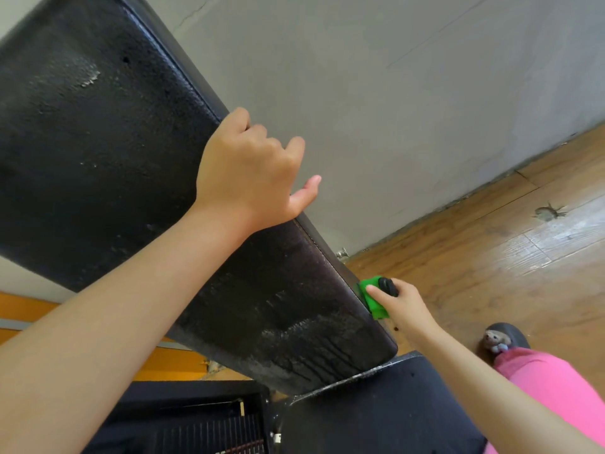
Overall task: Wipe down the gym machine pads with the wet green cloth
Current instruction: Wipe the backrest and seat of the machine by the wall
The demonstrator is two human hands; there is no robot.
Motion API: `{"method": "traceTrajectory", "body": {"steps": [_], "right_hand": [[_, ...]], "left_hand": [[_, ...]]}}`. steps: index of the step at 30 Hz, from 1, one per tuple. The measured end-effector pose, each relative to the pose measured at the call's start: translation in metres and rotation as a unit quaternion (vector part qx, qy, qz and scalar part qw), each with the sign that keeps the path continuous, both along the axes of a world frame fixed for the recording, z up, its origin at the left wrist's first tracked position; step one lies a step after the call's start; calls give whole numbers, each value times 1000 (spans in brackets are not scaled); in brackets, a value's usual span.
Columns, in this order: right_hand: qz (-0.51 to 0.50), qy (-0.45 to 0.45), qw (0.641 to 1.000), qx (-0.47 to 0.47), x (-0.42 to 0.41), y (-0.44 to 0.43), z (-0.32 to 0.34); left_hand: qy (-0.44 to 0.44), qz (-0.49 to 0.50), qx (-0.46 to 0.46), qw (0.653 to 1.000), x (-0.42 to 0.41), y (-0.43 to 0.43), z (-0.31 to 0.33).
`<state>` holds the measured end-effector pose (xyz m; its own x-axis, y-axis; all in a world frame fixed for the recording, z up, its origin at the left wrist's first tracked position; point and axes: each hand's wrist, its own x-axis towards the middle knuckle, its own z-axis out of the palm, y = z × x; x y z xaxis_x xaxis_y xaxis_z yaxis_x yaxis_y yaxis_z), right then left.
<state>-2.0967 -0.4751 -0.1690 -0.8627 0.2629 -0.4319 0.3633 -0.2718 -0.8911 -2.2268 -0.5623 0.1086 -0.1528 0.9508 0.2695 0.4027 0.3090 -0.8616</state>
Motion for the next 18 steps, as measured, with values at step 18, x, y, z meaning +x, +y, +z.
{"method": "traceTrajectory", "body": {"steps": [18], "right_hand": [[63, -135, 986, 76, 15, -3, -96]], "left_hand": [[0, 10, 11, 1000, 0, 1, -2]]}}
